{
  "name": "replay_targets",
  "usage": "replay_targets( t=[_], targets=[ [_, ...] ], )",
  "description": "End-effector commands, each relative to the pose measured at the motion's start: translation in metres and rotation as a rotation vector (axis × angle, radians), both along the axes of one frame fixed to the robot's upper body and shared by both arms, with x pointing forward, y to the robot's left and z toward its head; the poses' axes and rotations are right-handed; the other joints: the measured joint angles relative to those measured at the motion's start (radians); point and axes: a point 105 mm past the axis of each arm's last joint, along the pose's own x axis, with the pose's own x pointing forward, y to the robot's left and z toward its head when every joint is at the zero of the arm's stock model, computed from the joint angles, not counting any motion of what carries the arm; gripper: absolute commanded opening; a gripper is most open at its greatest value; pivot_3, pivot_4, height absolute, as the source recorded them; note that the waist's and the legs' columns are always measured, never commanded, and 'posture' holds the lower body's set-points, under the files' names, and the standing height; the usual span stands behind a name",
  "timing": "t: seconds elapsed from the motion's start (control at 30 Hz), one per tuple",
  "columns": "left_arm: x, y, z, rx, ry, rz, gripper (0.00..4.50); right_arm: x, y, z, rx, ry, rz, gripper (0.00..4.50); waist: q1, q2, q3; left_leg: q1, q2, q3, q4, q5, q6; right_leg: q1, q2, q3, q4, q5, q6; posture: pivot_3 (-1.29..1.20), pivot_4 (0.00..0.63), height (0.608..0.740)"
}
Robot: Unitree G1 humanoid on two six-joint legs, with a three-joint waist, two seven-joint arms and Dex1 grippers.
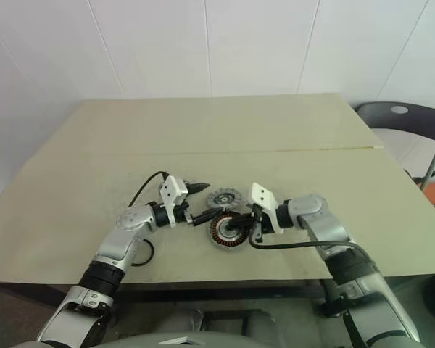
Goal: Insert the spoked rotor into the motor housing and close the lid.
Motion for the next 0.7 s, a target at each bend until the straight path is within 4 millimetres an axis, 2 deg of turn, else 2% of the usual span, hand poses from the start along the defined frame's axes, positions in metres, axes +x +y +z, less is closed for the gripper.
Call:
replay_targets(
  t=[0.03, 0.2, 0.37, 0.5, 0.7],
  targets=[
    [0.003, -0.002, 0.01, 0.002, -0.049, -0.005, 4.5, -0.018, 0.006, 0.003, 0.043, 0.096, 0.078, 0.05, 0.0, 0.0, 0.0, -0.001, 0.0, 0.0, 0.0, 0.001, 0.001, -0.001, 0.0, 0.0, 0.0, 0.0, 0.0, 0.0, 0.0, 0.74],
    [0.003, 0.0, 0.009, 0.007, -0.046, 0.001, 4.5, -0.025, 0.001, -0.002, 0.014, 0.135, 0.092, 0.05, 0.0, 0.0, 0.0, -0.003, 0.0, 0.0, -0.002, 0.0, 0.002, -0.004, 0.0, 0.0, -0.001, 0.0, 0.001, 0.0, 0.0, 0.74],
    [0.003, -0.001, 0.008, 0.007, -0.044, -0.001, 4.5, 0.008, 0.002, -0.017, -0.088, -0.034, -0.065, 0.05, -0.002, 0.0, 0.0, 0.0, 0.0, 0.0, -0.001, -0.001, -0.001, -0.001, 0.0, 0.0, -0.001, 0.0, 0.0, 0.0, 0.0, 0.74],
    [0.003, -0.003, 0.007, 0.01, -0.038, -0.006, 4.5, 0.004, 0.009, -0.014, -0.037, -0.025, -0.047, 0.05, 0.004, 0.0, 0.0, 0.001, 0.001, 0.0, 0.002, -0.001, -0.001, 0.002, -0.001, -0.004, 0.0, 0.0, -0.001, 0.0, 0.0, 0.74],
    [0.003, -0.004, 0.006, 0.012, -0.036, -0.008, 4.5, 0.01, 0.009, -0.006, -0.001, -0.051, -0.071, 0.05, 0.0, 0.0, 0.0, 0.001, 0.001, 0.0, 0.003, -0.001, -0.001, 0.002, -0.001, -0.004, 0.0, 0.001, 0.0, 0.0, 0.0, 0.74]
  ],
)
